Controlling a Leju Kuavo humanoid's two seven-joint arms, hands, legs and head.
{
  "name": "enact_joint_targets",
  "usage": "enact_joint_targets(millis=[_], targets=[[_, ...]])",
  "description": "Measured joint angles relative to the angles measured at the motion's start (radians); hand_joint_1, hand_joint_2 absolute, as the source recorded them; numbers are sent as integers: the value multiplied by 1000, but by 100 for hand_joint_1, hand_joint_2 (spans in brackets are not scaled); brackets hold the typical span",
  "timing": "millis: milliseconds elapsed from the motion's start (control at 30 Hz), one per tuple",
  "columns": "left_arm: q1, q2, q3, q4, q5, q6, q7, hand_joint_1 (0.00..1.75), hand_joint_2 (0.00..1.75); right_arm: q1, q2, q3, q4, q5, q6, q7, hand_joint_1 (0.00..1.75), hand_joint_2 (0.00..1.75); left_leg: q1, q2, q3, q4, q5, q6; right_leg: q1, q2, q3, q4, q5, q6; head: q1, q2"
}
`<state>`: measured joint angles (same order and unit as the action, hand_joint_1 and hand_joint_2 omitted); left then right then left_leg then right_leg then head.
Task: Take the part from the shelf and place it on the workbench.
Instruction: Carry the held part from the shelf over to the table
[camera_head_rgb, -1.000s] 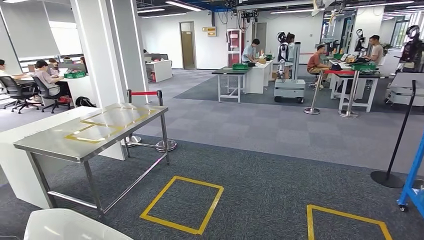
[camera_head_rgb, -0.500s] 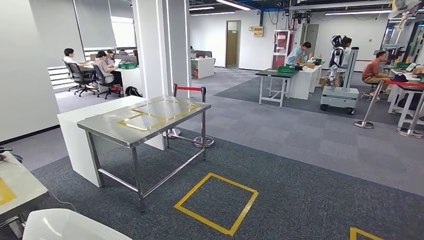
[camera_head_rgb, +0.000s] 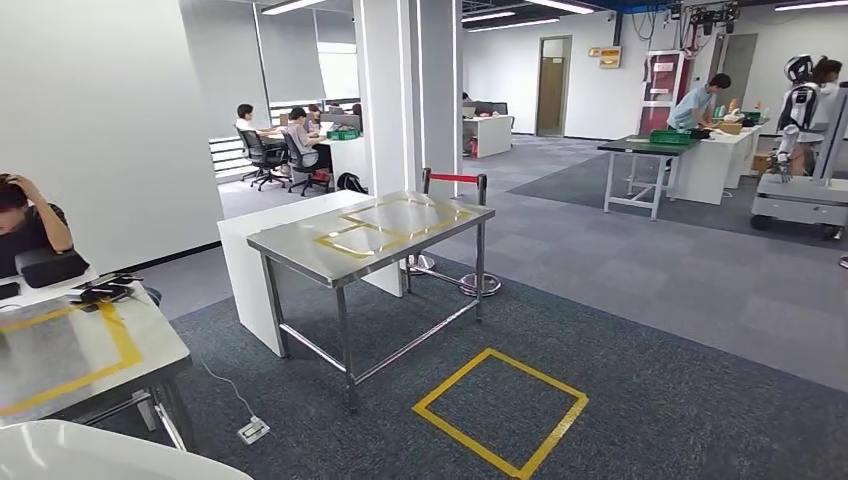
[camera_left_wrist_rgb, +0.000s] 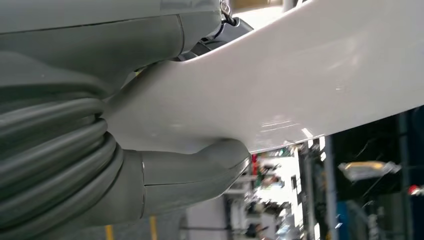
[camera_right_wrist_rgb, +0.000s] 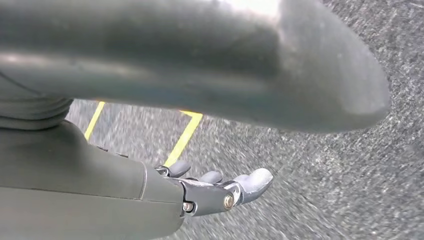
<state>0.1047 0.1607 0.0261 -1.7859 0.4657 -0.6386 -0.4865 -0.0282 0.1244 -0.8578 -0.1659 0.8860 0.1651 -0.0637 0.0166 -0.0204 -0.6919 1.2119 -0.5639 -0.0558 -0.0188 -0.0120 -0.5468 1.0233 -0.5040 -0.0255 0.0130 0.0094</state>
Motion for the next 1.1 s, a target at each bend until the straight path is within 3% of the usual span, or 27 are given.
enact_joint_targets(millis=[33, 67, 100, 133, 200, 233, 267, 333, 367, 433, 500, 533, 567, 600, 667, 733, 800, 833, 867, 900, 933, 1000, 1067, 1100], targets=[[2, -2, 3, -3, 14, 4, -3, 175, 175, 2, 0, 0, 0, 1, 0, 1, 0, 0, 1, 9, -26, 59, -25, -2, 2, -17, 0, 0, -1, -1, 0, 0], [6, -4, 6, -5, 28, 8, -5, 175, 175, 3, 0, 0, 0, 1, -1, 2, 0, 0, 1, 12, -38, 91, -32, -3, 3, -33, 0, 1, -2, -2, 0, 0], [11, -6, 10, -8, 40, 12, -7, 175, 175, 3, 0, 0, 0, 1, -1, 2, 0, 0, 1, 15, -30, 83, -19, -4, 4, -48, 1, 1, -4, -2, 0, 0], [17, -7, 14, -12, 50, 15, -10, 175, 175, 3, 0, 0, 0, 0, -1, 2, 0, 0, 1, 22, -1, 35, 9, -3, 4, -62, 3, 2, -6, 0, 0, 0], [26, -9, 20, -22, 61, 18, -17, 175, 175, 1, 0, -1, 0, -2, -1, 0, 0, 0, -2, 64, 78, -104, 66, 6, 7, -88, 9, 5, -14, 7, 0, 0], [30, -11, 22, -27, 64, 18, -20, 175, 175, 1, 0, -2, 0, -3, -2, 0, 0, 0, -4, 81, 103, -151, 80, 12, 9, -98, 12, 7, -18, 13, 0, 0], [33, -12, 22, -32, 66, 18, -22, 175, 175, 0, -1, -3, 0, -3, -3, 0, 0, 0, -6, 90, 114, -173, 84, 20, 12, -108, 15, 7, -21, 19, 0, 0], [40, -16, 23, -40, 69, 19, -21, 175, 175, -3, -1, -5, 0, -4, -6, 3, 0, 0, -8, 70, 109, -177, 85, 33, 13, -130, 24, 3, -24, 30, 1, 0], [44, -18, 23, -44, 70, 21, -21, 175, 175, -6, -2, -5, 0, -4, -7, 3, 0, 0, -6, 57, 109, -179, 87, 38, 11, -125, 27, 4, -27, 37, 1, 0], [46, -24, 23, -52, 70, 26, -18, 175, 175, -8, -2, -6, 0, -6, -7, 1, 0, 0, 1, 34, 114, -186, 92, 50, 6, -69, 12, 48, -59, 50, 3, 0], [45, -32, 23, -59, 70, 32, -18, 175, 175, -6, -2, -6, 0, -6, -7, -1, 0, 0, 4, 11, 112, -186, 96, 57, 3, -4, -48, 172, -121, 56, 4, 0], [45, -35, 23, -61, 70, 34, -18, 175, 175, -4, -3, -6, 0, -6, -8, 0, 0, 0, 3, -3, 110, -185, 97, 58, 3, 6, -84, 239, -146, 56, 5, 0], [45, -38, 23, -62, 70, 36, -17, 175, 175, -3, -4, -6, 0, -5, -8, 2, 0, 0, 3, -18, 109, -184, 97, 58, 4, 9, -109, 283, -152, 56, 5, 0], [45, -39, 24, -64, 70, 37, -17, 175, 175, -1, -5, -7, 0, -3, -8, 7, 0, 0, 3, -33, 108, -183, 97, 58, 4, 10, -118, 288, -137, 55, 6, 0], [35, -38, 31, -69, 70, 43, -11, 175, 175, -1, -6, -7, 0, 1, -7, 14, 0, 0, 4, -63, 109, -180, 97, 55, 3, 25, -79, 183, -62, 50, 6, 0], [11, -30, 47, -74, 70, 59, -5, 175, 175, -2, -8, -7, 0, 3, -6, 15, 0, 0, 4, -90, 104, -176, 97, 44, 1, 71, -28, 56, -11, 44, 7, 0], [-18, -13, 68, -75, 73, 83, 8, 175, 175, -5, -8, -7, 0, 4, -5, 11, 0, 0, 5, -112, 95, -178, 102, 28, 3, 89, -14, 15, -7, 38, 6, 0], [-32, -2, 80, -73, 82, 97, 19, 175, 175, -7, -8, -7, 0, 4, -5, 9, 0, 0, 6, -124, 91, -182, 106, 19, 4, 76, -14, 12, -4, 32, 7, 0], [-47, 10, 93, -70, 95, 110, 31, 175, 175, -9, -8, -7, 0, 5, -4, 8, 0, 0, 8, -123, 87, -184, 109, 13, 4, 62, -11, 8, 0, 24, 6, 0], [-66, 23, 106, -64, 111, 121, 44, 175, 175, -10, -8, -7, 0, 5, -4, 8, 0, 0, 7, -102, 81, -177, 105, 9, 3, 48, -9, 4, 3, 15, 6, 0], [-89, 34, 118, -56, 127, 132, 56, 175, 175, -10, -8, -7, 0, 6, -4, 7, 0, 0, 6, -71, 68, -151, 88, 6, 2, 33, -7, 0, 7, 7, 5, 0], [-132, 46, 134, -37, 154, 149, 77, 175, 175, -9, -8, -8, 0, 6, -2, 7, 0, 0, 3, -4, 20, -44, 27, 2, 4, 3, -6, -3, 8, -2, 2, 0], [-153, 48, 142, -21, 168, 162, 90, 175, 175, -8, -8, -8, 0, 4, 0, 7, 0, 0, 3, 13, -29, 69, -21, -3, 7, -26, -6, -2, 7, -5, 1, 0], [-158, 48, 146, -15, 172, 167, 93, 175, 175, -8, -7, -9, 0, 4, 1, 8, 0, 0, 3, 15, -32, 84, -19, -3, 8, -40, -6, -2, 6, -5, 1, 0]])
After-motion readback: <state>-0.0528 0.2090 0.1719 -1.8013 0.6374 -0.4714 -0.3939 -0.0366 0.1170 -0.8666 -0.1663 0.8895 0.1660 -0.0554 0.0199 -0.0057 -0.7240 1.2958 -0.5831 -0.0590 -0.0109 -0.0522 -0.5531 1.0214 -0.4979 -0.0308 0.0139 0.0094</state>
